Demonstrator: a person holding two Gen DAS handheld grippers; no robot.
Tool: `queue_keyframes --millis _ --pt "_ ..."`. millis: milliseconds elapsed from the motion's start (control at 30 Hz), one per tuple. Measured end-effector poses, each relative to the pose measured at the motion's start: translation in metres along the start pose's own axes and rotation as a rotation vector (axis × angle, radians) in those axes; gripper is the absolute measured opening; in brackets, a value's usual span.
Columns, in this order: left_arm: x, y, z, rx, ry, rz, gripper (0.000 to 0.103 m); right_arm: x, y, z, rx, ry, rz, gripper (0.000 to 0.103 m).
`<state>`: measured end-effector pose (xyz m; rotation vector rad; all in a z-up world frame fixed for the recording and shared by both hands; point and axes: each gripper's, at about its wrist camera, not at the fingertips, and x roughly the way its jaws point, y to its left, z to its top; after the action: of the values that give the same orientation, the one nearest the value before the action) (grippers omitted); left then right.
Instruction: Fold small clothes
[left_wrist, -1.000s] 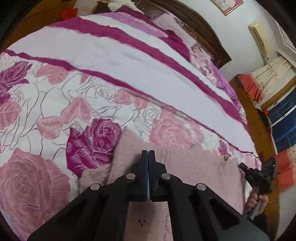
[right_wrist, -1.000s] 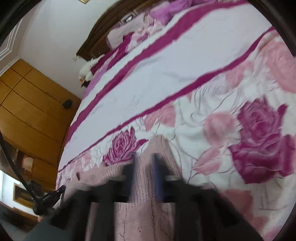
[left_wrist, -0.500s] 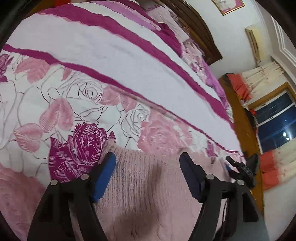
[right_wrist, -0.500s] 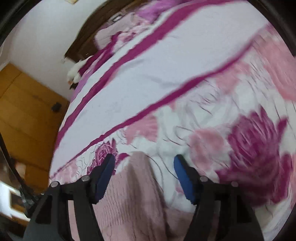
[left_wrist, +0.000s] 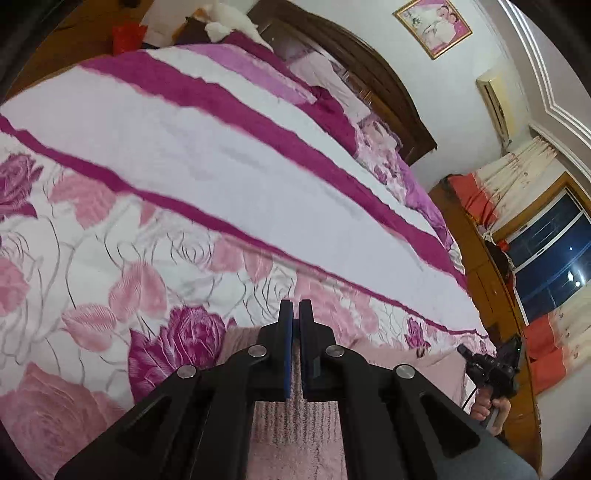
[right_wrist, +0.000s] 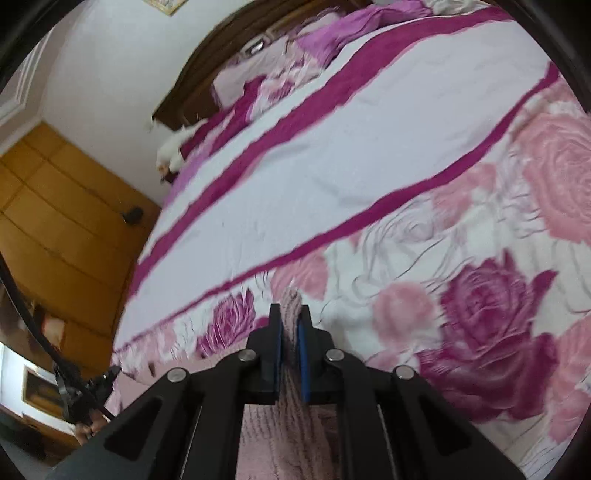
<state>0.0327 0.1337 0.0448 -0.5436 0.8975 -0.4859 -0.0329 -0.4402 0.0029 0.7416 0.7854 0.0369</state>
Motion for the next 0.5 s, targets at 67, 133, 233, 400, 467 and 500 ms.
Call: queue_keyframes --millis 67,133,233,400,467,500 --pt "0.005 -0.003 0.004 0.014 0.003 0.016 0.000 0.003 -0.004 0.004 -0.003 0.003 -0.030 0.007" --pt "0.013 -0.006 0.008 0.038 0.004 0.037 0.000 0.007 -0.006 0.005 0.001 0.010 -0.040 0.007" --pt "0.026 -0.003 0.009 0.040 0.022 0.067 0.000 0.011 -0.006 0.007 -0.009 0.001 -0.057 0.007" --pt "0.048 0.002 0.000 0.016 0.104 0.062 0.000 0.014 -0.012 0.008 0.008 -0.010 -0.070 0.007" --pt "0.030 -0.002 -0.002 0.030 0.068 0.021 0.011 0.022 -0.018 0.006 0.032 0.026 -0.162 0.012" --pt "0.018 -0.004 -0.003 0.039 0.041 0.036 0.020 0.025 -0.021 0.004 0.048 0.037 -0.224 0.013"
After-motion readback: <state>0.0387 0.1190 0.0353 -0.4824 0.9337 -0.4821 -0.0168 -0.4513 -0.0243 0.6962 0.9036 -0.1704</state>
